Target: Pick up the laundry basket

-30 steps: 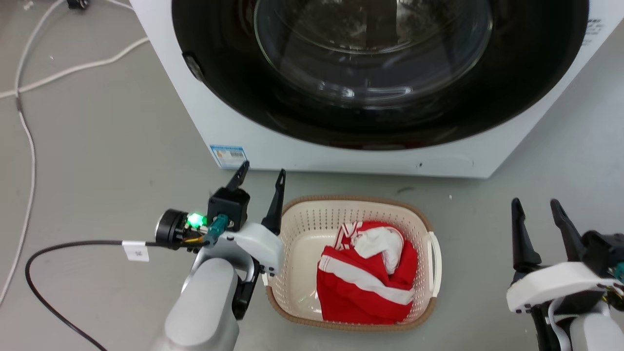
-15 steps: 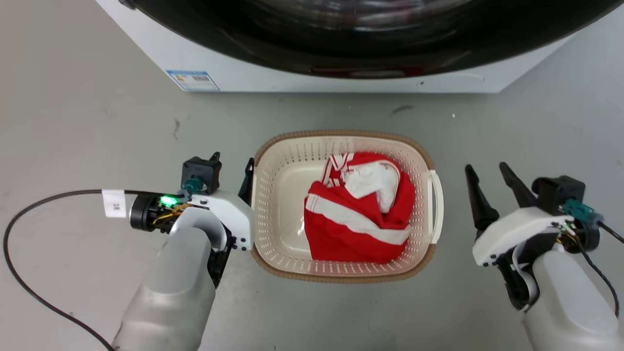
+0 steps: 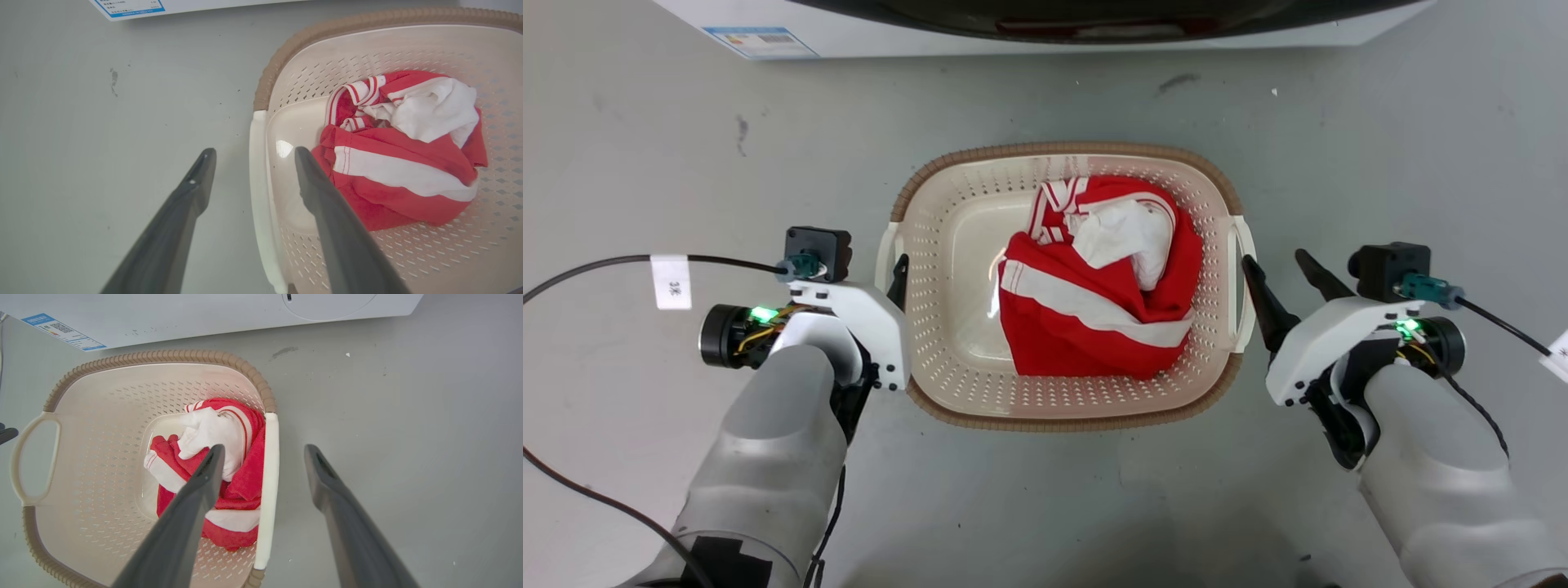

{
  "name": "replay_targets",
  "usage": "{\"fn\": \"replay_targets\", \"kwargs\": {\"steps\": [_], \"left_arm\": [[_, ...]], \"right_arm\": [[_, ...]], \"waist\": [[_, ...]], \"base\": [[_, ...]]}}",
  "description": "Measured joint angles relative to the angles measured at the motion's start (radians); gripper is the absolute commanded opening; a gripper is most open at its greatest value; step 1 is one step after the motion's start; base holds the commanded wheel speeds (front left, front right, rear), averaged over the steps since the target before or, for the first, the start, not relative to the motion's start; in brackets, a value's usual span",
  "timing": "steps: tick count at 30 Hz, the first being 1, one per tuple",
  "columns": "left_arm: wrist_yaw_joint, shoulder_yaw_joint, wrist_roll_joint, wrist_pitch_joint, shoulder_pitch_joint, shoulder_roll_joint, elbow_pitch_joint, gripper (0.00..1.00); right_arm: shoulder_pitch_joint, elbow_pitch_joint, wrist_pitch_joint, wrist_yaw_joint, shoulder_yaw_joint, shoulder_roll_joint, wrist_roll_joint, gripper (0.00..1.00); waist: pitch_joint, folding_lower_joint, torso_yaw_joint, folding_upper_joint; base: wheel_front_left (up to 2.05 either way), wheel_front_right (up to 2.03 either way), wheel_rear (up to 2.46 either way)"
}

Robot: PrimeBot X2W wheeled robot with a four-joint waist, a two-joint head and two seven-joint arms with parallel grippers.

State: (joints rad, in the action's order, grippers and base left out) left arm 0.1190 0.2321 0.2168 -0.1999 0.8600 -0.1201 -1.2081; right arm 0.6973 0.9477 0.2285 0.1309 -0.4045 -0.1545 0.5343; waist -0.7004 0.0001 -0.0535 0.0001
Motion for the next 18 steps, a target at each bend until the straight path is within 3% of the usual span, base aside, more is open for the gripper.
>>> {"fn": "replay_targets", "kwargs": {"steps": [17, 18], "left_arm": [[0.01, 0.009, 0.063, 0.135, 0.063, -0.025, -0.062, 1.0], [0.01, 0.008, 0.067, 0.14, 0.066, -0.025, -0.064, 1.0]], "right_arm": [[0.127, 0.127, -0.106, 0.0, -0.251, 0.014, 0.235, 1.0], [0.13, 0.129, -0.123, 0.0, -0.261, 0.016, 0.25, 0.45]], "waist": [[-0.094, 0.0, -0.033, 0.0], [-0.098, 0.0, -0.035, 0.0]], "base": [[0.0, 0.0, 0.0], [0.0, 0.0, 0.0]]}}
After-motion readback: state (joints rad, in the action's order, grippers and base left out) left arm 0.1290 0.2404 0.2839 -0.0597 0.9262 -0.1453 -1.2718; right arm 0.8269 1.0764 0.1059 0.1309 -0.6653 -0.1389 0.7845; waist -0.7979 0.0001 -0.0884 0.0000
